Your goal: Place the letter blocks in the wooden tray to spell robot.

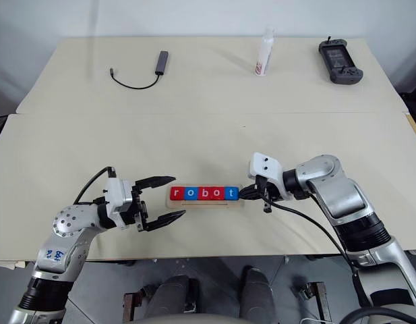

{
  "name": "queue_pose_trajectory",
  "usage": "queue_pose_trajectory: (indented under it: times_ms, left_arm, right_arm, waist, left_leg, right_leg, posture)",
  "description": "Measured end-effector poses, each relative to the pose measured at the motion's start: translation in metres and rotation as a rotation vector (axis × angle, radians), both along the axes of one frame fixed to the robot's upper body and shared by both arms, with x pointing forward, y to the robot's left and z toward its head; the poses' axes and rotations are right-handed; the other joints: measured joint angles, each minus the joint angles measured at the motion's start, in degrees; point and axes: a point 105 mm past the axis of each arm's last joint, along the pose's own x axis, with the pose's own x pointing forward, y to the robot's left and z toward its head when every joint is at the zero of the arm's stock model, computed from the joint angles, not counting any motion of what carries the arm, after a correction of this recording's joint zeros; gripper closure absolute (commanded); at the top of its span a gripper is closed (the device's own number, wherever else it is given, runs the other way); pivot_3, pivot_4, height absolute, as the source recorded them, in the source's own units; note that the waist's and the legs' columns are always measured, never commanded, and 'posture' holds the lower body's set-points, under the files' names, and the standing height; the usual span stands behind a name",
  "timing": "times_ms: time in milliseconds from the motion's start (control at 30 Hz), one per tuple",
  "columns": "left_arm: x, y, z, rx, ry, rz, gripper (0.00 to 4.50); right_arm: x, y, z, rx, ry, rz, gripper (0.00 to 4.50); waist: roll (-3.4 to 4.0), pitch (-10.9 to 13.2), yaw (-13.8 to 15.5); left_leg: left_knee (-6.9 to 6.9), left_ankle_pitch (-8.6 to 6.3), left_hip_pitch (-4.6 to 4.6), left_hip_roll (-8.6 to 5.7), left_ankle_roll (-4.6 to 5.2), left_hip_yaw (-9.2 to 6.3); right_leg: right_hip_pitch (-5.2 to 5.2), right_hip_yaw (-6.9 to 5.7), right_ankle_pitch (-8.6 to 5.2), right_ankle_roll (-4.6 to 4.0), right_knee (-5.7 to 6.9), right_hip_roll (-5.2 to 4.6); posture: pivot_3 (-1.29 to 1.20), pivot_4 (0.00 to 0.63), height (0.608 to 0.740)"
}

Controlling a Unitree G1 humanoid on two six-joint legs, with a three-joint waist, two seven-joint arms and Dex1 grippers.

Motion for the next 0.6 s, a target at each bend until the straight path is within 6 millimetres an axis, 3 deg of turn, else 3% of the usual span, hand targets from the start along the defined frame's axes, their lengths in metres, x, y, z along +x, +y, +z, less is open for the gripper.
queue_pose_trajectory:
  times_ms: [200,233,333,467,600]
  left_arm:
    - [-0.002,-0.001,0.002,0.000,-0.008,0.000,0.00]
    - [-0.002,0.000,0.001,0.002,-0.005,0.002,0.00]
    - [-0.002,0.009,0.002,0.020,-0.005,0.025,0.00]
    - [-0.002,0.030,0.003,0.058,-0.003,0.079,0.00]
    - [-0.002,0.051,0.005,0.080,0.006,0.121,0.00]
  right_arm:
    - [-0.001,-0.003,0.005,0.003,-0.027,0.003,4.47]
    - [0.000,-0.007,0.009,0.013,-0.052,-0.009,4.31]
    - [0.001,-0.024,0.023,0.079,-0.110,-0.078,3.53]
    - [-0.018,-0.052,0.018,0.164,-0.185,-0.093,2.15]
    - [-0.037,-0.067,0.031,0.358,-0.302,-0.087,0.69]
  waist:
    - [0.00,0.00,0.09]
    - [0.00,0.00,0.15]
    - [-0.01,0.00,0.13]
    - [-0.02,0.00,0.32]
    - [-0.01,0.00,0.13]
  left_leg:
    - [0.00,0.00,-0.01,0.00,0.00,-0.01]
    - [0.00,0.00,-0.02,0.00,0.00,-0.01]
    - [0.00,0.00,-0.01,0.00,0.00,-0.02]
    - [-0.11,-0.01,-0.01,-0.02,0.00,0.03]
    - [-0.12,-0.01,0.10,-0.01,0.00,0.07]
  right_leg:
    - [0.00,0.00,0.00,0.00,0.00,0.00]
    - [0.00,0.00,0.00,0.00,-0.01,0.00]
    - [0.00,-0.01,0.00,0.00,-0.01,0.00]
    - [0.00,-0.01,0.00,0.00,-0.08,0.00]
    - [0.05,0.04,0.00,0.00,-0.04,0.01]
  posture:
    - [0.00,0.150,0.740]
    - [0.00,0.150,0.740]
    - [0.00,0.150,0.740]
    - [0.00,0.150,0.740]
    - [0.00,0.150,0.740]
